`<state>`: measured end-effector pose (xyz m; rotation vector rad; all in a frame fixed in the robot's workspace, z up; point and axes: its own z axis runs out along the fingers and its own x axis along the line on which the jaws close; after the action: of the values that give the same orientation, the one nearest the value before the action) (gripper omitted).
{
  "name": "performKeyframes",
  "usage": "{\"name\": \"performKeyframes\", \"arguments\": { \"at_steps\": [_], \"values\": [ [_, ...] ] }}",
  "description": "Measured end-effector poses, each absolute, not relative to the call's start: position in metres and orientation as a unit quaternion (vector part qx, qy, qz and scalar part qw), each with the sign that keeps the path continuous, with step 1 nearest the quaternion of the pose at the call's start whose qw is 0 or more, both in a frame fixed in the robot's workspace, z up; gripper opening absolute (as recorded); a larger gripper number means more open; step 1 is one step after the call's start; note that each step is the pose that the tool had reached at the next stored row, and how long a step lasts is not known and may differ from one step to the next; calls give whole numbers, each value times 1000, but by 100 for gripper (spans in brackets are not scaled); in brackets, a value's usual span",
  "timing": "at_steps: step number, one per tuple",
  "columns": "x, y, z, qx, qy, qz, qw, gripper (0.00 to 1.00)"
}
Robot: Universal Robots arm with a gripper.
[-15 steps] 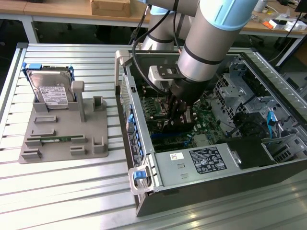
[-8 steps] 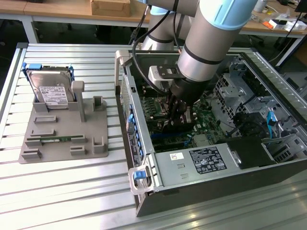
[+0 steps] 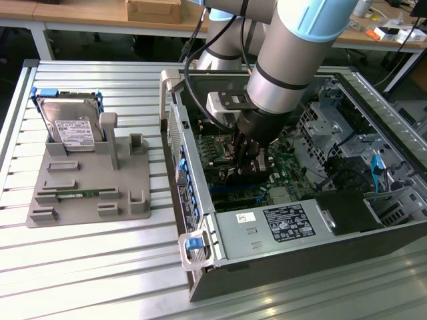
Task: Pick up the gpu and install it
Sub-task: 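Insert the gpu into the slot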
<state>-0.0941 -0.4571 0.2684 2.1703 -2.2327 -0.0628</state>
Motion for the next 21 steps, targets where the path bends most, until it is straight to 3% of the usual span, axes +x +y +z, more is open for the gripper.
{"name": "performKeyframes", "arguments": {
  "at_steps": [6, 21],
  "values": [
    [-94, -456, 268, 696, -717, -7, 27, 26],
    [-92, -452, 268, 697, -717, -6, 27, 26]
  ]
}}
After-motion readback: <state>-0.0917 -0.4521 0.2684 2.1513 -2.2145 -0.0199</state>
